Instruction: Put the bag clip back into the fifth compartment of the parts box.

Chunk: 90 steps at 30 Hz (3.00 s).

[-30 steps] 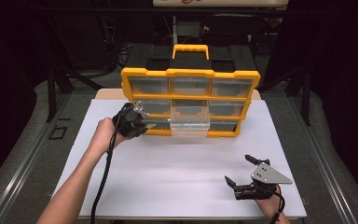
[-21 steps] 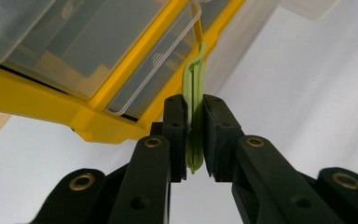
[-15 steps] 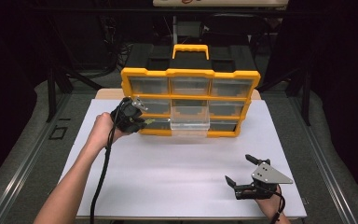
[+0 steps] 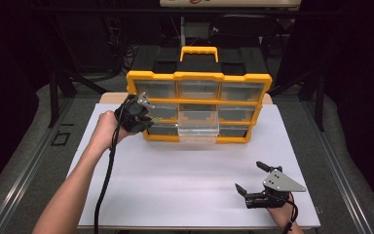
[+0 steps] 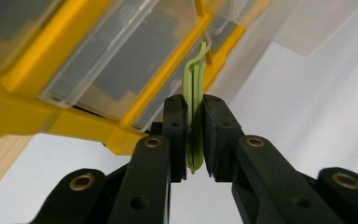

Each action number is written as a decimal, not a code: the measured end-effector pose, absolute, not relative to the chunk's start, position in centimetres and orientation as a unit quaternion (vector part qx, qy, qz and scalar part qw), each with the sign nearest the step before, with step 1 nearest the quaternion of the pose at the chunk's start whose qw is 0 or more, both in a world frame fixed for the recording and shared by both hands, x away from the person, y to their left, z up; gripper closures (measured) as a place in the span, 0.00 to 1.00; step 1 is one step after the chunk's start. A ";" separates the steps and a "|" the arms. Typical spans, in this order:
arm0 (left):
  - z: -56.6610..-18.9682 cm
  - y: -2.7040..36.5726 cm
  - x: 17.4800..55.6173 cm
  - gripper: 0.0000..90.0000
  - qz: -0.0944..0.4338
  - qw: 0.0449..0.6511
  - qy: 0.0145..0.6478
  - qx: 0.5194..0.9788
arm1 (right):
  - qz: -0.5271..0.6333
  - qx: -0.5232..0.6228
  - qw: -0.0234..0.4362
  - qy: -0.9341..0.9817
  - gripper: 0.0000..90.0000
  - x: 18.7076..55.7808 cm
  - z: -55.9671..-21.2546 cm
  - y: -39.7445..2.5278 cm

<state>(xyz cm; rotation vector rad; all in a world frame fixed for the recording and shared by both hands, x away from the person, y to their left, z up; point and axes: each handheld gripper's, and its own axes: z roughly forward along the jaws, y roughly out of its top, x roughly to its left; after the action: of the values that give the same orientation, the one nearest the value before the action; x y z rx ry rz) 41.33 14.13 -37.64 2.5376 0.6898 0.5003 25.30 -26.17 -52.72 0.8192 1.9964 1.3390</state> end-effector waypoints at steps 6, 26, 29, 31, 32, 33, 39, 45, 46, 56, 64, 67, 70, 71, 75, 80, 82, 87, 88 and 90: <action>-36.6 13.7 41.4 0.89 0.191 0.237 0.248 0.920 | 0.505 0.309 0.295 0.750 0.00 25.3 -52.8 -26.2; -34.0 12.2 41.5 0.89 0.208 0.236 0.227 0.922 | 0.503 0.310 0.294 0.752 0.00 25.3 -52.8 -26.2; -33.6 11.8 41.5 0.89 0.212 0.236 0.220 0.923 | 0.502 0.309 0.294 0.752 0.00 25.3 -52.8 -26.2; -33.2 11.4 41.4 0.89 0.214 0.238 0.217 0.922 | 0.502 0.309 0.294 0.752 0.00 25.4 -52.8 -26.2; -33.1 11.3 41.4 0.89 0.215 0.238 0.215 0.922 | 0.502 0.309 0.294 0.752 0.00 25.3 -52.8 -26.2; -33.0 11.2 41.4 0.89 0.214 0.240 0.214 0.922 | 0.502 0.309 0.294 0.752 0.00 25.3 -52.8 -26.2; -32.6 10.3 41.3 0.89 0.217 0.239 0.204 0.924 | 0.502 0.310 0.293 0.752 0.00 25.3 -52.8 -26.2; -32.2 9.7 41.2 0.89 0.218 0.241 0.196 0.925 | 0.502 0.309 0.293 0.753 0.00 25.3 -52.8 -26.2; -32.2 9.5 41.2 0.89 0.218 0.241 0.196 0.925 | 0.502 0.309 0.293 0.753 0.00 25.3 -52.8 -26.2; -32.1 7.9 41.0 0.89 0.211 0.247 0.176 0.929 | 0.502 0.309 0.292 0.753 0.00 25.3 -52.8 -26.2; -32.1 6.7 40.9 0.89 0.201 0.256 0.163 0.931 | 0.503 0.307 0.292 0.754 0.00 25.2 -52.7 -26.2; -32.1 6.4 40.9 0.89 0.193 0.262 0.158 0.932 | 0.503 0.307 0.291 0.753 0.00 25.3 -52.7 -26.3; -32.3 5.6 40.9 0.89 0.190 0.267 0.150 0.933 | 0.503 0.308 0.291 0.754 0.00 25.3 -52.7 -26.2; -32.3 5.4 41.0 0.89 0.187 0.265 0.145 0.935 | 0.503 0.308 0.290 0.753 0.00 25.3 -52.7 -26.2; -32.6 4.8 41.2 0.89 0.175 0.269 0.139 0.937 | 0.502 0.308 0.290 0.754 0.00 25.3 -52.7 -26.2; -33.1 4.1 41.4 0.89 0.164 0.263 0.132 0.942 | 0.503 0.308 0.289 0.754 0.00 25.3 -52.7 -26.2; -33.3 3.9 41.5 0.89 0.160 0.262 0.130 0.943 | 0.502 0.308 0.289 0.754 0.00 25.3 -52.8 -26.2; -33.7 3.5 41.7 0.89 0.158 0.255 0.124 0.946 | 0.502 0.307 0.290 0.755 0.00 25.3 -52.7 -26.2; -33.8 3.4 41.7 0.89 0.153 0.252 0.125 0.947 | 0.502 0.307 0.289 0.755 0.00 25.3 -52.7 -26.2; -34.0 3.3 41.8 0.89 0.152 0.251 0.123 0.948 | 0.502 0.307 0.290 0.755 0.00 25.3 -52.7 -26.2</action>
<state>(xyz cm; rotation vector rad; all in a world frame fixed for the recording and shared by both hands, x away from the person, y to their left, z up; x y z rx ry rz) 41.83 3.30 -33.96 2.5799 0.3343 0.4134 25.27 -26.20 -52.71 0.8197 2.0142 1.3396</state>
